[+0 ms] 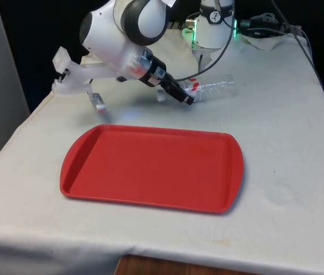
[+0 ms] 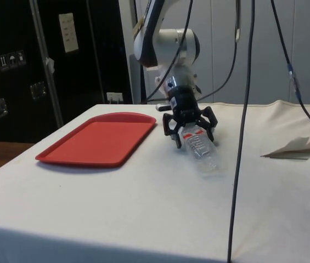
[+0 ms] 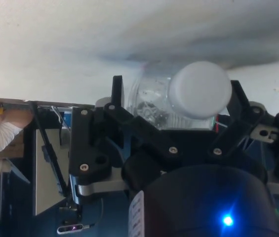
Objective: Place the bottle upright on the tray.
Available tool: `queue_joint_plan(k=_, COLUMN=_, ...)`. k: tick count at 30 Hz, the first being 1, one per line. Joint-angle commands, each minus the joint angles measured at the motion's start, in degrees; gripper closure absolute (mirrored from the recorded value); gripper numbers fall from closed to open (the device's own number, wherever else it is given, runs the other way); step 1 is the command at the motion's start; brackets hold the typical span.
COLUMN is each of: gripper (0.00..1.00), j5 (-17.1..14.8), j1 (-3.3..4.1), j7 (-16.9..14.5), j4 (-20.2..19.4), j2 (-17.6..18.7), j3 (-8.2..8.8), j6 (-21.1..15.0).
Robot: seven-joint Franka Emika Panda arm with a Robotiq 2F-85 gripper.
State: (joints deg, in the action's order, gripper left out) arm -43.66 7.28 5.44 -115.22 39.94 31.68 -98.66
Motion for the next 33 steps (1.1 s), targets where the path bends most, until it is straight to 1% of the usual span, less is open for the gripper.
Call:
queue_joint_plan(k=1, gripper=0.00, j5=-0.17, j1=-0.46, j7=-0.17, j4=0.46, j2=0.23, j3=-0.23, j6=0.92)
queue_joint_plan(k=4, gripper=0.00, j5=-0.23, j1=-0.52, j7=-0.29, j4=0.69, j2=0.40, j3=-0.06, j6=1.83)
queue_joint_plan(k=5, gripper=0.00, j5=0.00, j1=-0.11, j7=-0.11, j4=0.29, j2=0.11, j3=0.23, j6=1.32)
queue_joint_plan(k=6, gripper=0.00, j5=-0.23, j1=-0.46, j7=-0.29, j4=0.74, j2=0.46, j3=0.00, j6=2.06)
queue_joint_plan(k=13, gripper=0.00, j5=-0.23, j1=-0.46, j7=-0.29, j4=0.92, j2=0.63, j3=0.00, j6=2.81)
queue_joint_plan(k=14, gripper=0.00, j5=0.00, j1=-0.17, j7=-0.17, j4=0.52, j2=0.34, j3=0.29, j6=2.35)
queue_joint_plan(k=15, gripper=0.00, j5=-0.23, j1=-0.46, j7=-0.29, j4=0.92, j2=0.69, j3=0.00, j6=2.86)
queue_joint_plan(k=19, gripper=0.00, j5=-0.34, j1=-0.46, j7=-0.34, j4=1.03, j2=1.15, j3=0.00, j6=3.38)
queue_joint_plan(k=21, gripper=0.00, j5=-0.23, j1=-0.34, j7=-0.23, j4=1.20, j2=1.15, j3=0.11, j6=3.61)
queue_joint_plan(k=22, gripper=0.00, j5=-0.06, j1=-0.11, j7=-0.23, j4=0.86, j2=0.97, j3=0.23, j6=3.15)
queue_joint_plan(k=23, gripper=0.00, j5=-0.17, j1=-0.34, j7=-0.23, j4=1.20, j2=1.15, j3=0.11, j6=3.61)
queue_joint_plan(k=33, gripper=0.00, j5=-0.06, j1=-0.11, j7=-0.17, j4=0.97, j2=1.03, j3=0.23, j6=3.44)
